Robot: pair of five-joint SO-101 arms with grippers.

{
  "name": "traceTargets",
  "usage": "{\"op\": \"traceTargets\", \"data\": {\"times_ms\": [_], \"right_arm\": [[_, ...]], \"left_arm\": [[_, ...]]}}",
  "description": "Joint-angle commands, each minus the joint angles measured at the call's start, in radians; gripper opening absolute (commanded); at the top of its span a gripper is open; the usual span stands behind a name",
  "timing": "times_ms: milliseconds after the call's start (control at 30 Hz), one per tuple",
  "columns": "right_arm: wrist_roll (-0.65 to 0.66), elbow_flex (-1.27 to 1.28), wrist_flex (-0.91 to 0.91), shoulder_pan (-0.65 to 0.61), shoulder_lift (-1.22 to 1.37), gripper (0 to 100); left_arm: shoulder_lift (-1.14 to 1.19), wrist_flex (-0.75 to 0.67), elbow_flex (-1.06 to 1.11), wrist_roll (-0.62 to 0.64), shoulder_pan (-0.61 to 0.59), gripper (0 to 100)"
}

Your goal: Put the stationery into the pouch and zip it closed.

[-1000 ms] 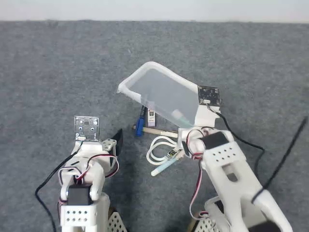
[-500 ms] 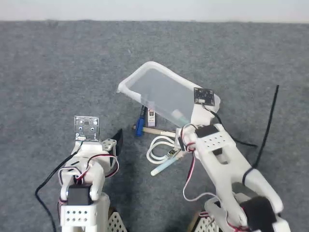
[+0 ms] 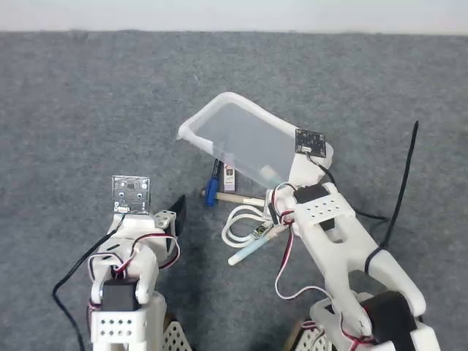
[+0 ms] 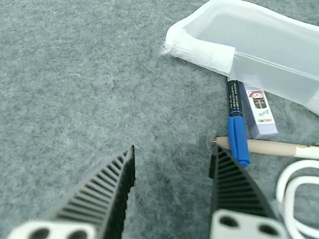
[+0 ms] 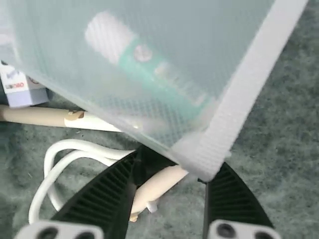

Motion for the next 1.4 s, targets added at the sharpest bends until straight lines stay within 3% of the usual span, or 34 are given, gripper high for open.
{"op": "traceTargets", "data": {"times_ms": [0,433,633,833,967,1067,1367], "right_arm": [[-0.014,-0.061,-0.018,0.008,-0.059,17.5],[-0.014,-0.103,-0.008,0.004,-0.056,17.5],[-0.014,-0.101,-0.059,0.01,-0.035,9.0],[-0.014,-0.133,-0.058,0.01,0.105,13.9],[-0.014,-0.155,-0.058,0.01,0.148,12.2],[-0.008,-0.16,-0.056,0.013,0.139,0.6],[-0.008,-0.155,0.073,0.012,-0.058,0.6]], "left_arm": [[-0.021,-0.023,-0.015,0.012,-0.006,23],[-0.021,-0.023,-0.015,0.012,-0.006,23],[-0.021,-0.023,-0.015,0.012,-0.006,23],[-0.021,-0.021,-0.015,0.012,-0.006,23],[-0.021,-0.018,-0.015,0.012,-0.006,23],[-0.021,-0.006,-0.015,0.011,-0.006,23],[-0.021,-0.006,-0.015,0.011,-0.006,23]]}}
